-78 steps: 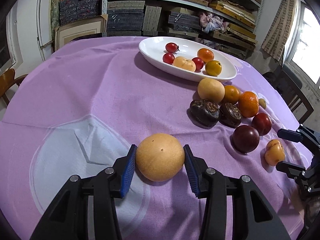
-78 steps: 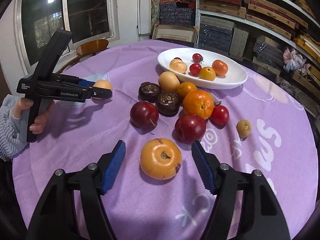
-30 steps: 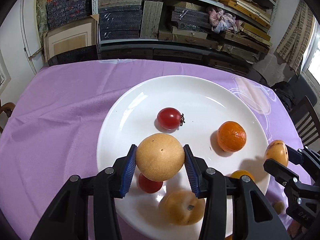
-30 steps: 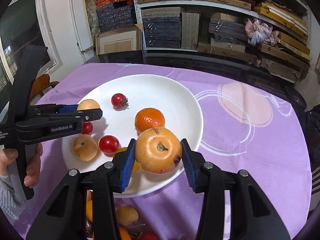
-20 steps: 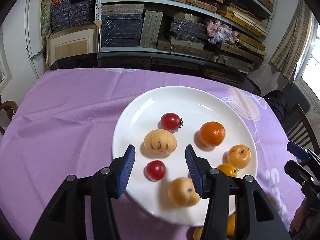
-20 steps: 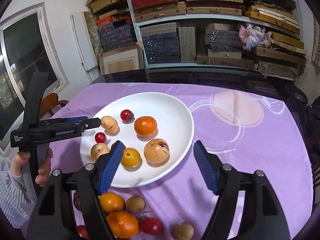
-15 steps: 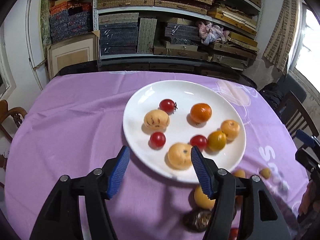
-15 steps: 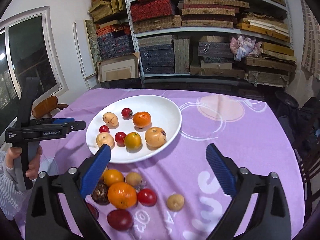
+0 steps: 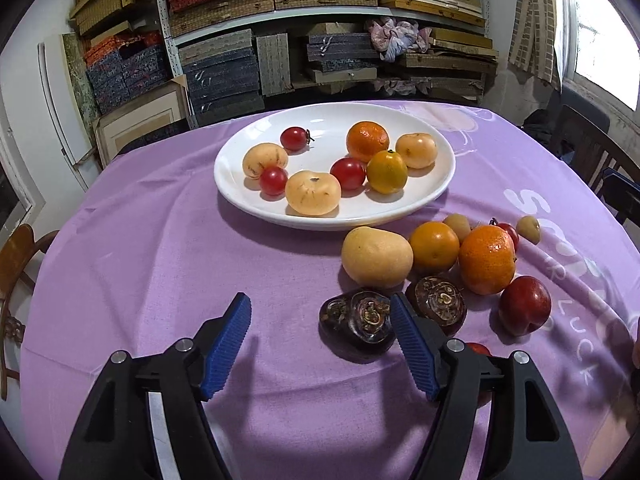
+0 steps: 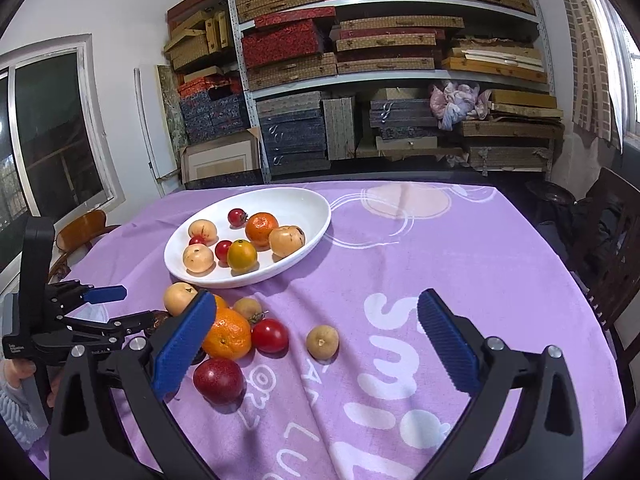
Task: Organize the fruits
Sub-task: 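Grasp a dark brown dried persimmon with the left tool while the right tool grasps a small brown round fruit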
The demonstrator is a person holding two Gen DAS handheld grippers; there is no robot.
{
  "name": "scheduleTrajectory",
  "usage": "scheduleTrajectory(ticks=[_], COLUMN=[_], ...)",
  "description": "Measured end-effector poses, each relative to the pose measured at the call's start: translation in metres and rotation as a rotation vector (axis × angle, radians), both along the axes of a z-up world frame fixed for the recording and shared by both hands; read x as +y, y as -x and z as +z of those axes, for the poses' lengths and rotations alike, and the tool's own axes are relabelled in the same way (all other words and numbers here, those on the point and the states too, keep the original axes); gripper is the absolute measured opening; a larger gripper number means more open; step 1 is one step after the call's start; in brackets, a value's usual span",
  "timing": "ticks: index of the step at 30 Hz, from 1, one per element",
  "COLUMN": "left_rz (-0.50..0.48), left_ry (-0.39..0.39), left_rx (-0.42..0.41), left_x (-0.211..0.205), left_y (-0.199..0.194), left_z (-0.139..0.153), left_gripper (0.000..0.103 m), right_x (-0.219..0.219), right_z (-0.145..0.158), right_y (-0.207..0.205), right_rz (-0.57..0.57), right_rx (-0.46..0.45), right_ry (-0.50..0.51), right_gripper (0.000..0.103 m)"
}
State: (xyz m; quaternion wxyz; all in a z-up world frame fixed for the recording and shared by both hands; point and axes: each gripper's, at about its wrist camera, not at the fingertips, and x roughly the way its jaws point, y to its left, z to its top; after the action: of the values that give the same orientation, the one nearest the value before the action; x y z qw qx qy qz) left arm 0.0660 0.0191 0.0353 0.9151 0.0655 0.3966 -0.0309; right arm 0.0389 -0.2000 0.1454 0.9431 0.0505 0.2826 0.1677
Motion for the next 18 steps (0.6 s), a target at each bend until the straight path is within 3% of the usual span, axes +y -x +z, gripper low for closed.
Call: scheduleTrajectory(ticks=[6, 8, 11, 18], left_rz=[-0.015, -0.013, 0.016, 0.108], left_ry=[-0.021, -0.006, 0.010, 0.040], left_rx=[0.025, 0.033, 0.031, 0.021], left_x=[-0.010, -0.009, -0.002, 0.036], left_y=[-0.002, -0.004, -0.008, -0.002], left_z=[-0.014, -0.019, -0.021, -0.021], left_gripper=[0.072, 0.077, 0.087, 0.087], right_x=[-0.007, -0.008, -0.009, -0.010], right_z=[0.000, 0.001, 0.001, 0.002], right_y=[-0.004, -0.004, -0.004, -0.003], right_rz=[-0.001, -0.001, -0.001, -0.001], right_rx=[0.020, 0.023, 0.026, 0.026], right_ry=[-0.021, -0.032, -0.038, -0.032], right_gripper=[0.099, 0.099, 0.099, 0.099])
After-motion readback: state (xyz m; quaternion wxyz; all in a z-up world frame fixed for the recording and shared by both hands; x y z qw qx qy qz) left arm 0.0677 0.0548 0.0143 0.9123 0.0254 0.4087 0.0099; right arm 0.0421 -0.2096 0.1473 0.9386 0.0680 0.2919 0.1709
